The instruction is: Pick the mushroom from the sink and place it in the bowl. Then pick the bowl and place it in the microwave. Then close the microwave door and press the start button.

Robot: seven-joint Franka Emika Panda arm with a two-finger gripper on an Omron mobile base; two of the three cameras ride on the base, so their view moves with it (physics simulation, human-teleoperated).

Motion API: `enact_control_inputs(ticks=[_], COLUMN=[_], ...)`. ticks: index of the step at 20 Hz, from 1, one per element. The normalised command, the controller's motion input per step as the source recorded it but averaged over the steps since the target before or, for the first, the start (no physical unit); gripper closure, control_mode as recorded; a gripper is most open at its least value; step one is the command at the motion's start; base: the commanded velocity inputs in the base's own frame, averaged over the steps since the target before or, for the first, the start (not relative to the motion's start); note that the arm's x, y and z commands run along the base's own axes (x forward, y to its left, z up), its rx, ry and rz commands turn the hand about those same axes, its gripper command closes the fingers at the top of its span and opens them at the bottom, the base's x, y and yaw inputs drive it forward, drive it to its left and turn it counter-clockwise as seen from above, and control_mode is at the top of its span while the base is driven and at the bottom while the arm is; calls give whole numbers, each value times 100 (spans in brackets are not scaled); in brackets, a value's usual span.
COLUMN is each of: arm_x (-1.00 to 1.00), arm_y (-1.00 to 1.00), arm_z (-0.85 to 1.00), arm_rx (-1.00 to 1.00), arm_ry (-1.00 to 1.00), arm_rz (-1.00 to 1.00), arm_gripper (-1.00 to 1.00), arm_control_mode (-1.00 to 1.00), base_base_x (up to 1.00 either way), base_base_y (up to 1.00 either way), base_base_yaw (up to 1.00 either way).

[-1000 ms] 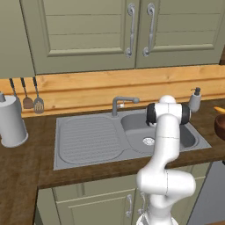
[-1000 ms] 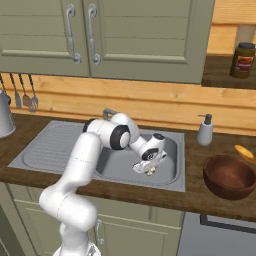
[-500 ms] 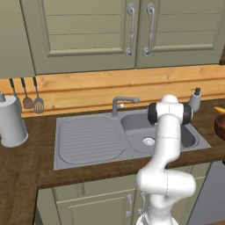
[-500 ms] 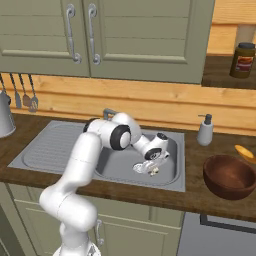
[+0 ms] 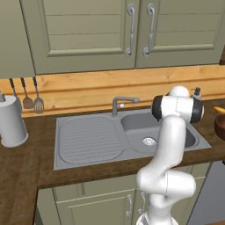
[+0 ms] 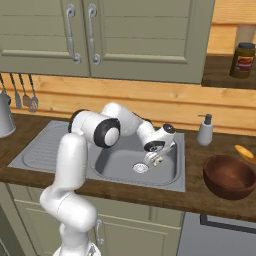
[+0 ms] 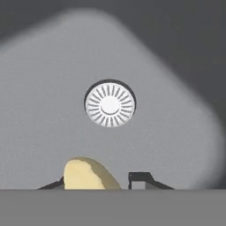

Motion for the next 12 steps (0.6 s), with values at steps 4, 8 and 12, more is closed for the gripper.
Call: enact_control_inputs(ticks=[4, 8, 12], arm_x=[-65, -70, -57], arm_y=[0, 10, 0], arm_z=[100, 100, 100], arm_rx=[0, 0, -8], arm_ry=[-23, -17, -2], arm_rz=[-5, -11, -20], arm_gripper=[100, 100, 100], arm_control_mode=[-100, -100, -100], base_base_x=[0, 0, 0], base_base_y=[0, 0, 0], base_base_yaw=[0, 0, 0])
